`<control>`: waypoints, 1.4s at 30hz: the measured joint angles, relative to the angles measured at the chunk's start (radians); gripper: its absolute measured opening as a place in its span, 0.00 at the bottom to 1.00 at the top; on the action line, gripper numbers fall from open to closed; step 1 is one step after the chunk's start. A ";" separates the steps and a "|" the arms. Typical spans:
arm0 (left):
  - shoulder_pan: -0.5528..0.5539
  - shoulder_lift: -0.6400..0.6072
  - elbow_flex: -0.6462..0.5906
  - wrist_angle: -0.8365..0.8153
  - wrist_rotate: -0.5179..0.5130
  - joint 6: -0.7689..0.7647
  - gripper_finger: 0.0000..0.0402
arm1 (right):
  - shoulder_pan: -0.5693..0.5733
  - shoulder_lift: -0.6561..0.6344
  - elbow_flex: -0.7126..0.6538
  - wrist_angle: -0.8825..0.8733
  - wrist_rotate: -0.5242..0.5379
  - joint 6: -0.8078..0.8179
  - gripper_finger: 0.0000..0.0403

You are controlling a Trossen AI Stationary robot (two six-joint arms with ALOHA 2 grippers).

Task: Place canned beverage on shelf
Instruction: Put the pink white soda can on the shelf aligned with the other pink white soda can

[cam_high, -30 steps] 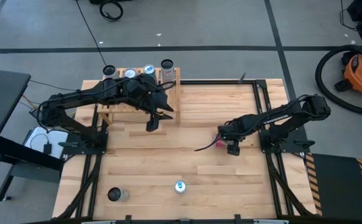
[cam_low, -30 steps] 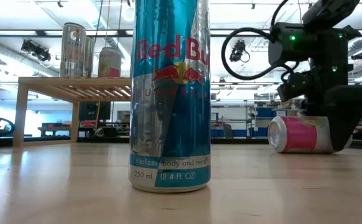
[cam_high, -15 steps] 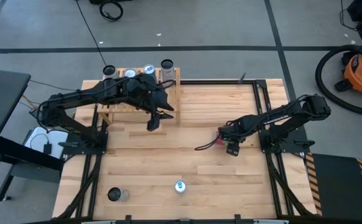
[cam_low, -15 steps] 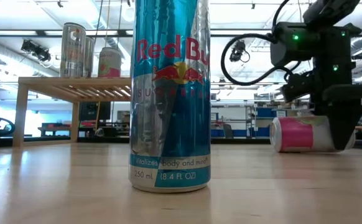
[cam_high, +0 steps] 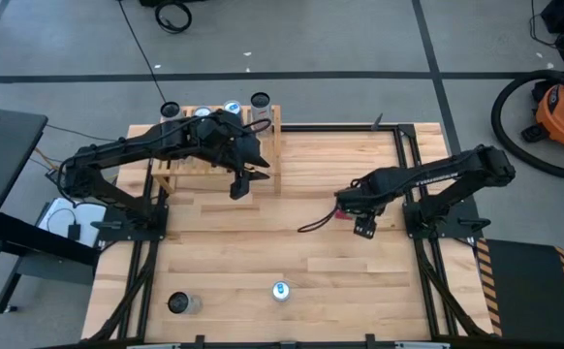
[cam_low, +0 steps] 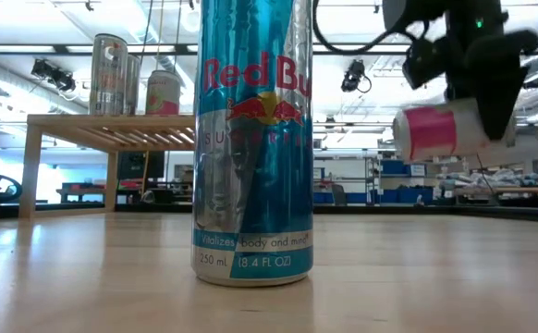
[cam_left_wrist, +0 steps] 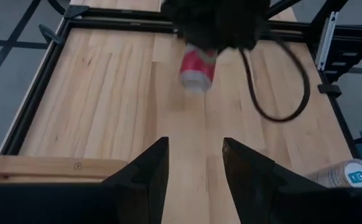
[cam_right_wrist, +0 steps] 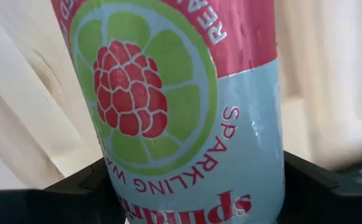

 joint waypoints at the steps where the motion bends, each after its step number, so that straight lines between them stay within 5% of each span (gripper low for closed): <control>1: 0.002 0.000 0.000 -0.004 0.000 0.000 0.38 | 0.000 0.000 0.026 -0.039 0.005 -0.001 0.74; 12: 0.004 0.000 0.000 -0.016 0.000 0.000 0.38 | 0.000 -0.001 0.154 -0.114 0.018 -0.027 0.74; 42: 0.003 0.000 0.000 0.042 0.000 -0.028 0.38 | -0.003 0.099 0.158 0.102 0.017 -0.207 0.75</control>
